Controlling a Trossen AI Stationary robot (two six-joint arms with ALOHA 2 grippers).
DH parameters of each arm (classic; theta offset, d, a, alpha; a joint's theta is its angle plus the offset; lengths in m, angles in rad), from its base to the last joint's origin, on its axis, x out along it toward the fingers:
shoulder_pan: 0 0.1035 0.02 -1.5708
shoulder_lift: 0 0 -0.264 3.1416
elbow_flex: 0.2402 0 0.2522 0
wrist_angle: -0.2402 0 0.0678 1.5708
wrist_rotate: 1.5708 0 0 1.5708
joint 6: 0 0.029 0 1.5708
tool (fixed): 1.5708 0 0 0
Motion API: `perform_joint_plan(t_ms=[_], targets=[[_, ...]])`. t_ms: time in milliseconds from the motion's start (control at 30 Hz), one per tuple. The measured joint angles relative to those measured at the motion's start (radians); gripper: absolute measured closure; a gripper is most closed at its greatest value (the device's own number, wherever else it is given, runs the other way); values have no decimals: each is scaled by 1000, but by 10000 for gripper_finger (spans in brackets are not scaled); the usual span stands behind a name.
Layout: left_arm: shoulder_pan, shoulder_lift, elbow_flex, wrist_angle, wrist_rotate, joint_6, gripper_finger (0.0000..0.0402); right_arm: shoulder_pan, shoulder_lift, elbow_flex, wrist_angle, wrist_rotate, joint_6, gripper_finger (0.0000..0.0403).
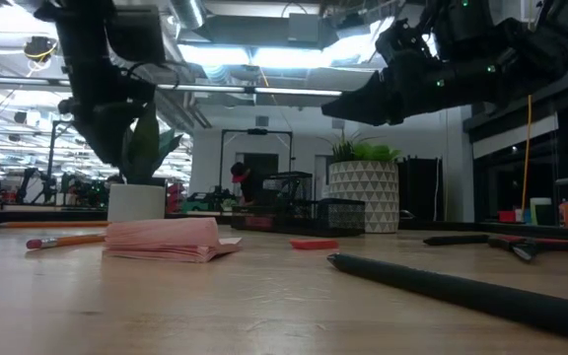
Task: Pick and place office supplies into organizer
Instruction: Put the orange pencil into the black desk organizer
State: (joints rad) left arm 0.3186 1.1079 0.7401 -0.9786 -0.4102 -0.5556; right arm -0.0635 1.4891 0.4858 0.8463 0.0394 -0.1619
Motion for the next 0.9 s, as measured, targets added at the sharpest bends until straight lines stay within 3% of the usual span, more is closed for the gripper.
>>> perform_joint_plan(t_ms=[167,433,567,900], targets=[[80,20,-44,1,87,43,258,0,0,0,-3,0,0,387],[182,66,-90,67,109,113,258,0,0,0,-5,0,0,386],[235,97,-96,120,194,168,258,0,0,0,-5,0,0,386],[329,197,-97,164,202,249,258,0,0,0,-19,0,0,386]])
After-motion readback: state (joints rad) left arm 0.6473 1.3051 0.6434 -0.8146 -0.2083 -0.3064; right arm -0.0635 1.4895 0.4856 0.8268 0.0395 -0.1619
